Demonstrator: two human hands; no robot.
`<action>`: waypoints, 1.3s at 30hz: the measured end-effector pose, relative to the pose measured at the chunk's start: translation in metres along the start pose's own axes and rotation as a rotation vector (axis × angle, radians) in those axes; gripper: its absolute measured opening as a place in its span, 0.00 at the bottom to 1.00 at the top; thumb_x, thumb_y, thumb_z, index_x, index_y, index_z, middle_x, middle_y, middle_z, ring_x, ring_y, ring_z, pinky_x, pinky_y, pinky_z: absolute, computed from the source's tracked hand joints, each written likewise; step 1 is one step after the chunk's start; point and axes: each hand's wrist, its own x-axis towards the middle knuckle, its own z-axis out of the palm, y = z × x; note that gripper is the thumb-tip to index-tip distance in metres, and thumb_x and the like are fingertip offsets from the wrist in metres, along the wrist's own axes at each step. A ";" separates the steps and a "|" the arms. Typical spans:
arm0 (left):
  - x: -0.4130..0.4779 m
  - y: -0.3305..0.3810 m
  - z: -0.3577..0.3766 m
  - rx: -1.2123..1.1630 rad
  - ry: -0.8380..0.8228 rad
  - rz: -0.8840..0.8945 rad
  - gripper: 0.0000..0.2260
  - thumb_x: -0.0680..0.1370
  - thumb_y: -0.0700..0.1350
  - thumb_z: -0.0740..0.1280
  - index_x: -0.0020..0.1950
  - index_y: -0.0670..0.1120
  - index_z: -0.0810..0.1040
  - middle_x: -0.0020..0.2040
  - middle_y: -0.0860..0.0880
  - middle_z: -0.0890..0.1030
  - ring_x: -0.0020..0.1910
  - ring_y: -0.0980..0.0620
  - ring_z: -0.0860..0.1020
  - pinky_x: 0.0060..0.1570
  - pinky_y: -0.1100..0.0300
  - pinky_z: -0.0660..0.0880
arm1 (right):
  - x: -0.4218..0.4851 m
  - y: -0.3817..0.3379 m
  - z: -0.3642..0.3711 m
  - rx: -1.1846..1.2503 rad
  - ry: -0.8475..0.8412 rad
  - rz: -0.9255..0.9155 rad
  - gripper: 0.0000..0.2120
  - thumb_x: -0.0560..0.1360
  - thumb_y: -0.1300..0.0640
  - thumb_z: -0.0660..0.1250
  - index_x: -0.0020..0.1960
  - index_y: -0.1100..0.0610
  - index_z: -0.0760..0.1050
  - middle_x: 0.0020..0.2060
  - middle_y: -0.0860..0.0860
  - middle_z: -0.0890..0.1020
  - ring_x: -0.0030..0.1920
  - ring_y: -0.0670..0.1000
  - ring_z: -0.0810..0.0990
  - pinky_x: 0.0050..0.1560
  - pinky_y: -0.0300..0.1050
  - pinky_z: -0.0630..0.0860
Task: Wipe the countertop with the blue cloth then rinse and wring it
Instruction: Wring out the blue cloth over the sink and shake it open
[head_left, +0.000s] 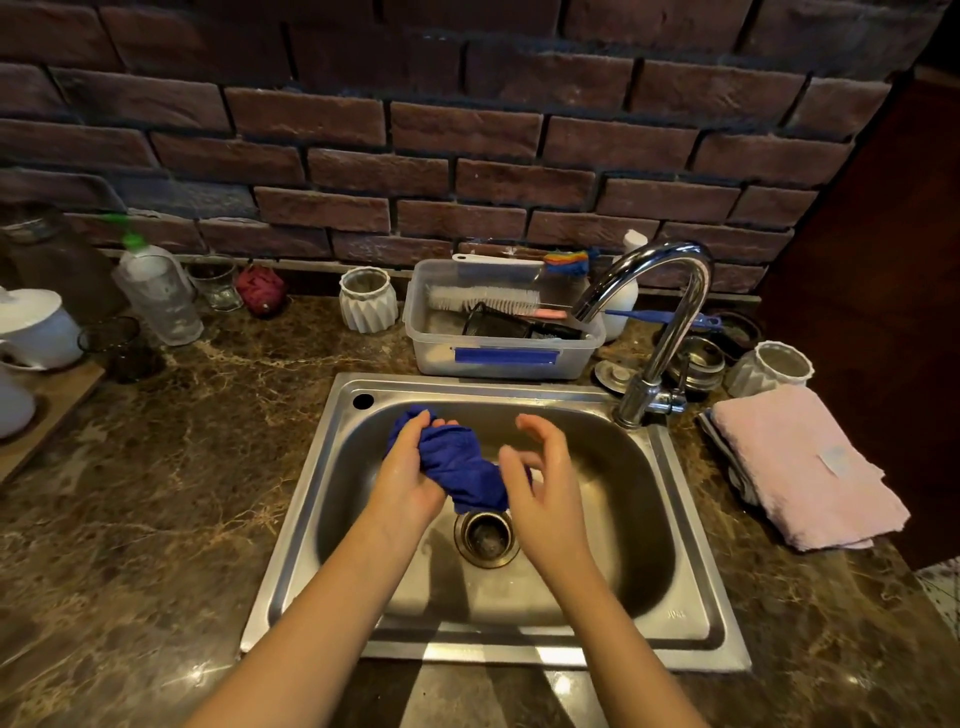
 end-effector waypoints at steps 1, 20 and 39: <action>-0.002 0.001 0.001 -0.012 0.014 -0.016 0.08 0.77 0.46 0.64 0.42 0.44 0.75 0.36 0.46 0.80 0.35 0.50 0.79 0.31 0.58 0.78 | -0.007 0.000 0.003 -0.061 -0.050 -0.137 0.20 0.77 0.51 0.62 0.67 0.43 0.61 0.66 0.41 0.68 0.62 0.36 0.69 0.59 0.29 0.69; -0.011 -0.050 -0.009 0.708 0.139 0.412 0.12 0.79 0.48 0.58 0.42 0.45 0.77 0.34 0.46 0.77 0.34 0.51 0.75 0.32 0.59 0.70 | 0.035 0.003 0.015 -0.544 -0.156 -0.204 0.26 0.75 0.41 0.46 0.62 0.51 0.73 0.55 0.46 0.80 0.54 0.45 0.78 0.49 0.36 0.70; 0.025 -0.052 -0.028 1.205 0.223 0.741 0.17 0.76 0.42 0.63 0.28 0.50 0.67 0.26 0.51 0.72 0.28 0.53 0.71 0.29 0.60 0.63 | 0.051 0.050 0.041 -0.251 -0.209 0.460 0.22 0.81 0.50 0.49 0.36 0.59 0.73 0.35 0.55 0.77 0.39 0.53 0.75 0.42 0.45 0.69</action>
